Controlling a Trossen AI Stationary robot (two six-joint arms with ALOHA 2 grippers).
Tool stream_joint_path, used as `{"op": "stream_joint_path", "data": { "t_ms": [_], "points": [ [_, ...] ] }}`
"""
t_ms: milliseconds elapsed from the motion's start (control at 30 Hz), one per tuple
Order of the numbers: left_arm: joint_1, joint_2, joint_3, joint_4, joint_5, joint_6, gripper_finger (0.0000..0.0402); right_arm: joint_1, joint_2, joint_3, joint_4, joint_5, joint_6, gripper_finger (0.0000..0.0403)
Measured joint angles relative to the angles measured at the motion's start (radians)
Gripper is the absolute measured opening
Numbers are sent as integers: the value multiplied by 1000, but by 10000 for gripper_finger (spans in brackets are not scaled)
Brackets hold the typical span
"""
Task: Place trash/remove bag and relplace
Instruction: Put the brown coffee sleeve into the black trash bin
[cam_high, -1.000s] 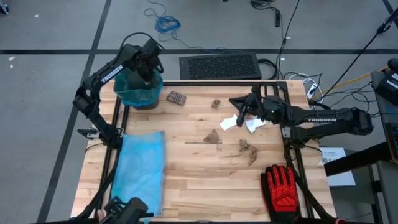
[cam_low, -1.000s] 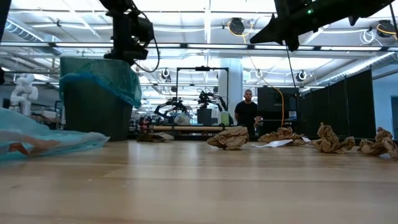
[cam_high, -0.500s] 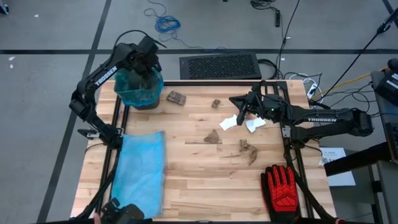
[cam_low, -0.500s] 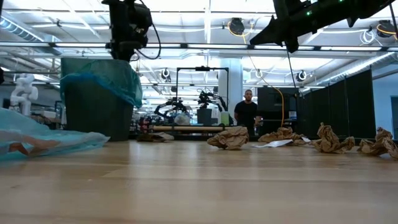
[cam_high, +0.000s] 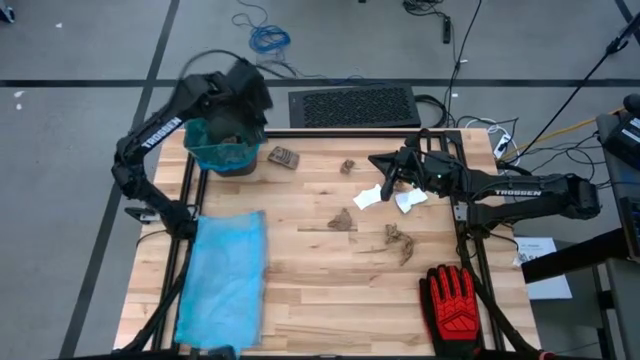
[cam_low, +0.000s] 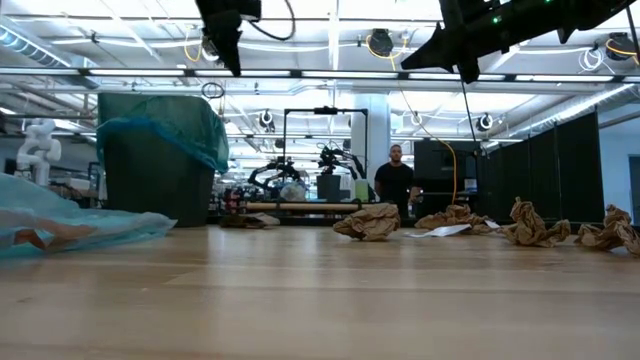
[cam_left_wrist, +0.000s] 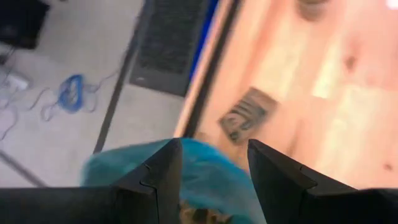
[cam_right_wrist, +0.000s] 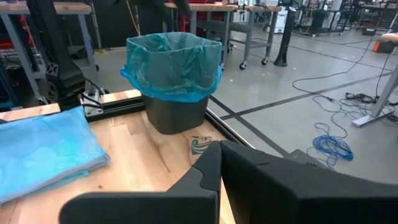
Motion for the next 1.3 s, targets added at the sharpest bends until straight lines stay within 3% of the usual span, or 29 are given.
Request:
{"op": "stream_joint_path", "data": {
  "t_ms": [167,300,467,667,833,1067,1300],
  "points": [
    [-113,61,-116,16,-50,0,178,0,0,0,-1,0,-12,12],
    [-149,75,-294,145,-68,32,178,0,0,0,-1,0,-21,39],
    [-135,77,-518,404,-37,87,178,0,0,0,-2,0,-22,75],
    [-87,86,-676,624,-34,177,178,0,0,0,-2,0,-26,102],
    [-64,95,-724,739,-19,233,178,0,0,0,-2,0,-26,111],
    [-44,161,-732,759,19,266,178,0,0,0,-4,0,-26,112],
    [-42,237,-732,826,-16,284,178,0,0,0,-2,1,-26,112]
  ]
}}
